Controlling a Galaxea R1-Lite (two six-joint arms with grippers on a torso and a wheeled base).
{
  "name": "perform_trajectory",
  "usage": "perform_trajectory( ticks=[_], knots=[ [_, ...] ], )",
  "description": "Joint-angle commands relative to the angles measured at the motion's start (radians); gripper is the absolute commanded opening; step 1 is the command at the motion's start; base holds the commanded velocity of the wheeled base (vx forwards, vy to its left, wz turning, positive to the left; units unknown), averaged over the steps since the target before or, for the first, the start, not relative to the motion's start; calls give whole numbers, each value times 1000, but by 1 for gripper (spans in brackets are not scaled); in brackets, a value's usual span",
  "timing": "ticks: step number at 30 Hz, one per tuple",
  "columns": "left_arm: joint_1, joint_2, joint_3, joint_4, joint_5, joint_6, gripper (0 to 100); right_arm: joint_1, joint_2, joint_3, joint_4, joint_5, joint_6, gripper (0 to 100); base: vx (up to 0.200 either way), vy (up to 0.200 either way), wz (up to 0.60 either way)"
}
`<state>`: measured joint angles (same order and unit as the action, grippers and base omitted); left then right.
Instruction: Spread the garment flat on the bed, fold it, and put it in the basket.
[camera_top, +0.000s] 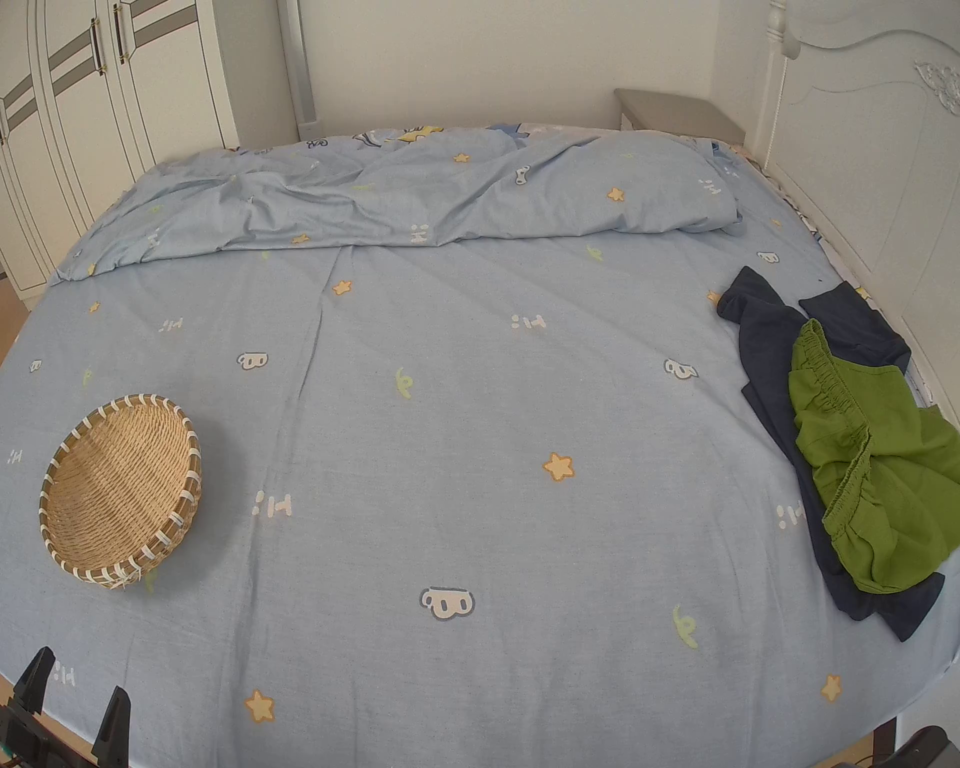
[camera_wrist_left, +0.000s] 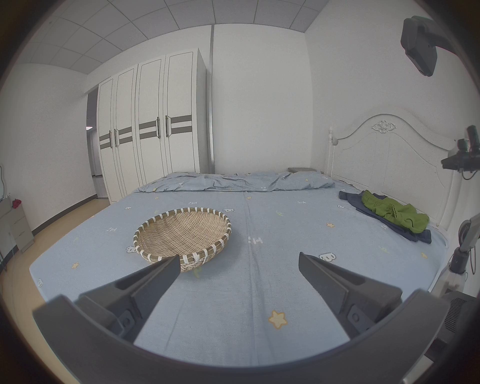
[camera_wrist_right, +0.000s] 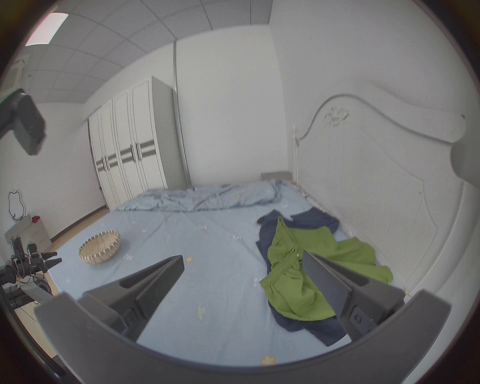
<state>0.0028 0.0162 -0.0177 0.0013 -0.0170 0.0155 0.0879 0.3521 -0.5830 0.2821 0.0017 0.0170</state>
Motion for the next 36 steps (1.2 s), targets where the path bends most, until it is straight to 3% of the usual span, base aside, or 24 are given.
perform_trajectory(
  ticks=[1, 3, 4, 5, 15, 21, 28, 36],
  knots=[
    [0, -16, 18, 0, 0, 0, 100, -36, 455, -14, -57, -6, 11, 100, 0, 0, 0],
    [0, -16, 18, 0, 0, 0, 100, -68, 513, -31, -75, -3, 18, 100, 0, 0, 0],
    [0, -16, 18, 0, 0, 0, 100, -148, 639, -78, -116, 9, 35, 100, 0, 0, 0],
    [0, -16, 18, 0, 0, 0, 100, -174, 686, -97, -136, 12, 38, 100, 0, 0, 0],
    [0, -16, 18, 0, 0, 0, 100, -255, 1024, -201, -204, -3, 46, 100, 0, 0, 0],
    [0, -16, 18, 0, 0, 0, 100, -324, 1110, -258, -204, 17, 69, 100, 0, 0, 0],
    [0, -16, 18, -1, 0, 0, 100, -327, 1197, -316, -255, 70, 212, 100, 0, 0, 0],
    [0, -16, 18, 0, 0, 0, 100, -323, 1335, -345, -351, 61, 228, 100, 0, 0, 0]
  ],
)
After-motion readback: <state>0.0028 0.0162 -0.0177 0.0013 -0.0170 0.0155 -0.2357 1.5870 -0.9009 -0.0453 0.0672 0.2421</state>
